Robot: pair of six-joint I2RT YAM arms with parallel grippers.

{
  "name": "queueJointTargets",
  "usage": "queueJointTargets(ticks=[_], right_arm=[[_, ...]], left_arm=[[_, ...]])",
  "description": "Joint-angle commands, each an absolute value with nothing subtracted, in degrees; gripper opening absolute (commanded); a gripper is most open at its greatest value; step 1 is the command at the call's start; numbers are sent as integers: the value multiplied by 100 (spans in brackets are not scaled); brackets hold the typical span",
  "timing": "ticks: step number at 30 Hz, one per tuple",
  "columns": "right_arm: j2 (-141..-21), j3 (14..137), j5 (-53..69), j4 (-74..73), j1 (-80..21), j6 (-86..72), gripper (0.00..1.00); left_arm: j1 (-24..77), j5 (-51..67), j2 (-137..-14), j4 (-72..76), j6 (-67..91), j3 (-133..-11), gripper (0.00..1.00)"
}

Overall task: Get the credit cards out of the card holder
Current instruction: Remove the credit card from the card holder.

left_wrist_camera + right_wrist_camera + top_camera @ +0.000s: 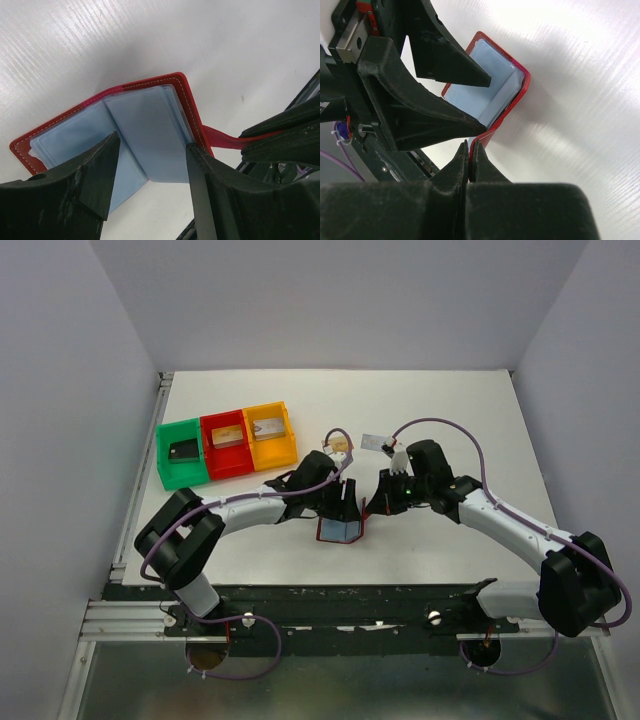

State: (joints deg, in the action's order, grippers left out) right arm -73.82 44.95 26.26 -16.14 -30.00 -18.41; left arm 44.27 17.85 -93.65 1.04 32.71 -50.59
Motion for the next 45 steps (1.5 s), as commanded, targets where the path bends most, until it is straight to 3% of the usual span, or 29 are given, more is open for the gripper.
queueJointTargets(ticks=[1, 20, 29, 35, 38, 41, 45], right_arm=[[-7383, 4676, 2777, -1652, -3015, -1819, 0], [-7356, 4685, 2716, -1714, -3006, -1784, 0], [-7304, 4667, 2689, -1758, -3015, -1767, 0], [-7313, 4658, 2672, -1758, -3015, -1740, 0], [-7313, 4658, 2619, -1775, -3015, -1714, 0], [-7286, 4658, 2462, -1845, -3015, -1696, 0], [-7277, 4606, 2136, -1898, -3015, -1723, 0]], left_arm=[[4517, 1785, -9518, -202, 3111, -5300, 66], [4649, 273, -9282, -1019, 3094, -5326, 66], [4237, -395, -8501, -1169, 3445, -4782, 67], [3771, -195, -7850, -907, 3472, -4386, 65], [3771, 647, -7664, -83, 3393, -4184, 63], [3858, 1562, -7944, 316, 3288, -4341, 61], [4183, 1924, -8445, 167, 3006, -4781, 60]])
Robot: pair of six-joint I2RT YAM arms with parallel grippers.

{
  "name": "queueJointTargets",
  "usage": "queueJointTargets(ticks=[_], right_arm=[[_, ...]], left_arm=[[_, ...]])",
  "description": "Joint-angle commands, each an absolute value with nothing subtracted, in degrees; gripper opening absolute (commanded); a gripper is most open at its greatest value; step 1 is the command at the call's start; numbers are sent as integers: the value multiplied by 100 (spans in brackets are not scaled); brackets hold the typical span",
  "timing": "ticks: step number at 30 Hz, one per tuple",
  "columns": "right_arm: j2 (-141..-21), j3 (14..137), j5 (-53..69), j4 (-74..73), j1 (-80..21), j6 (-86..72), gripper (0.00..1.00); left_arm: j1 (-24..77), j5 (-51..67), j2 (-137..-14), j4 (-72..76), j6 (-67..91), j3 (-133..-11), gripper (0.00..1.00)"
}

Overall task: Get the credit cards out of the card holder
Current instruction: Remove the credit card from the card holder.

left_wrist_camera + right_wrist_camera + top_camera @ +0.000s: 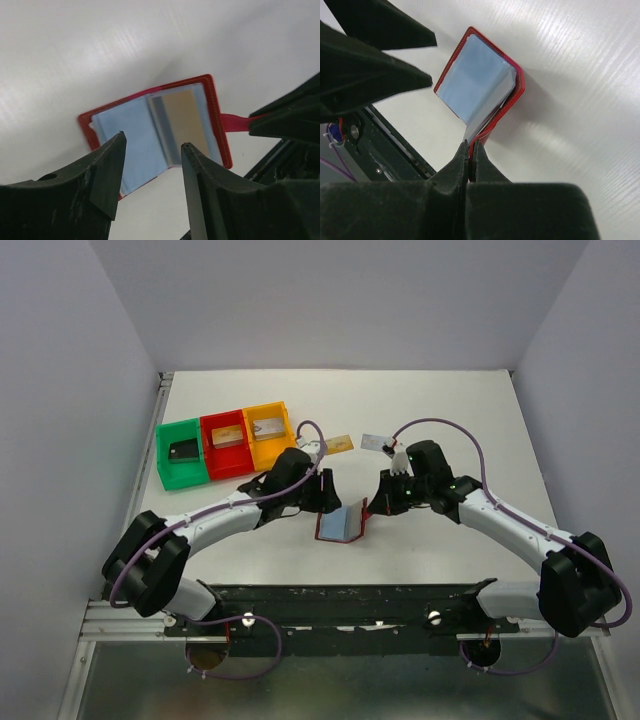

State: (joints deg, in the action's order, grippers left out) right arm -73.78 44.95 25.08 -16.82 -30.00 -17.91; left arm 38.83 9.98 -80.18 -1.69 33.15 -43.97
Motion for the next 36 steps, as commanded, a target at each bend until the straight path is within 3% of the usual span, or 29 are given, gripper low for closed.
queueJointTargets(ticks=[1, 23, 36], right_arm=[[-7295, 4614, 2101, -1925, -3015, -1723, 0], [-7444, 4764, 2153, -1960, -3015, -1767, 0], [-7436, 4702, 2180, -1907, -3015, -1767, 0]], left_arm=[[4244, 1977, -8542, 141, 2980, -4816, 60], [4667, 1644, -9422, -633, 2663, -5537, 65], [4693, 1178, -9281, -580, 2804, -5379, 66]])
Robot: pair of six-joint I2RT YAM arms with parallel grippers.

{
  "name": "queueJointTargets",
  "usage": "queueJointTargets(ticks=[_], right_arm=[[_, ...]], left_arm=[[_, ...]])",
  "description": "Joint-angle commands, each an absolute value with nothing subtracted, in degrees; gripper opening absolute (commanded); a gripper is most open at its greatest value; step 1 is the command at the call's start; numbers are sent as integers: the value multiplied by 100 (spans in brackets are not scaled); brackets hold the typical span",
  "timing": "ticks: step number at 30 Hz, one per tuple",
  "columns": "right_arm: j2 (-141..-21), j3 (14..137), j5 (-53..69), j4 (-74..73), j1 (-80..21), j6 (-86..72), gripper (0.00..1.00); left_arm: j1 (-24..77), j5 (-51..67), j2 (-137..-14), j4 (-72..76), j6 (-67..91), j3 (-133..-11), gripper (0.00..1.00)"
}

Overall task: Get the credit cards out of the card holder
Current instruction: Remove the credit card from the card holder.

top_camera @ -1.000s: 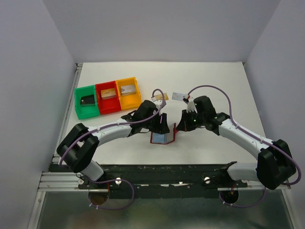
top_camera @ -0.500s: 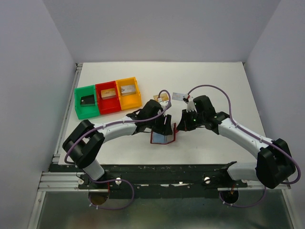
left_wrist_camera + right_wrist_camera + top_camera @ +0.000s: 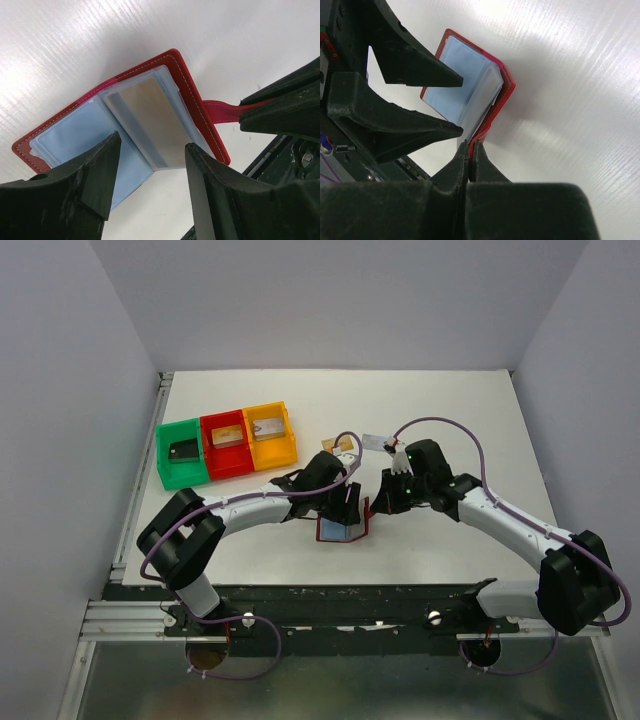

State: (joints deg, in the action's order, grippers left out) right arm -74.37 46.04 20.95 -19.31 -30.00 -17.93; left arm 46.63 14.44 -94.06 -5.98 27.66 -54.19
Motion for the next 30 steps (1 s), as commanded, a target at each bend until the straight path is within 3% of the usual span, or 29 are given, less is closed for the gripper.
queueJointTargets(ticks=[1, 30], right_arm=[[-7436, 4702, 2188, -1899, -3015, -1767, 0], [-7427, 4702, 2276, -1872, -3015, -1802, 0]], left_arm=[[4702, 1178, -9307, -606, 2804, -5396, 66], [4974, 976, -9642, -949, 2646, -5827, 71]])
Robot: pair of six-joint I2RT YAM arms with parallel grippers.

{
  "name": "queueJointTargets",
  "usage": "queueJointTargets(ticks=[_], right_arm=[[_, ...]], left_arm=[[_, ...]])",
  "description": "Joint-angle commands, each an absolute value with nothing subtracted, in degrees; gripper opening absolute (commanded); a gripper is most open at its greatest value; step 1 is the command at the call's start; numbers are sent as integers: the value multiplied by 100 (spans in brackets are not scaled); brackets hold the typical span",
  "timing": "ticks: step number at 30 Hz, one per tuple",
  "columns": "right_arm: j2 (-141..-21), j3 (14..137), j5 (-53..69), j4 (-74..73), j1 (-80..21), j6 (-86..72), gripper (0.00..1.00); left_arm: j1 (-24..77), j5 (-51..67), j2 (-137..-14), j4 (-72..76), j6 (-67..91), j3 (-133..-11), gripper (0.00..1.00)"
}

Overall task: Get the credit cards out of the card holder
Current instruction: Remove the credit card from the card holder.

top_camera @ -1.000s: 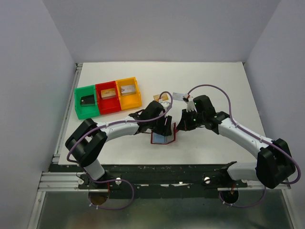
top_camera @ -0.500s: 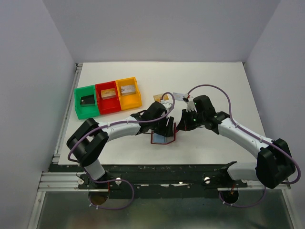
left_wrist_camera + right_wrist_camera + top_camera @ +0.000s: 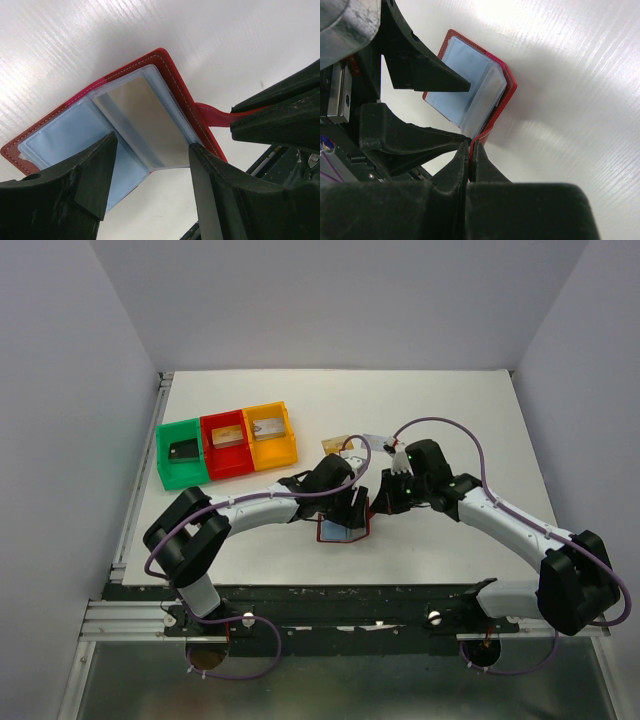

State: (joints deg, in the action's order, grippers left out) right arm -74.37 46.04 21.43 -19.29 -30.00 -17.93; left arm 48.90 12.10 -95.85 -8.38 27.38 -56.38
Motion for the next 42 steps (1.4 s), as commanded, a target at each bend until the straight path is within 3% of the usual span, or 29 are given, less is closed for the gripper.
queueJointTargets(ticks=[1, 29, 42], right_arm=[[-7427, 4702, 2285, -1872, -3006, -1802, 0], [-7418, 4685, 2294, -1872, -3015, -1802, 0], [-7444, 4685, 2250, -1907, -3015, -1749, 0]], left_arm=[[4992, 949, -9633, -967, 2646, -5853, 72], [5194, 484, -9826, -1406, 2540, -6187, 74], [5098, -351, -9124, -1363, 2935, -5538, 70]])
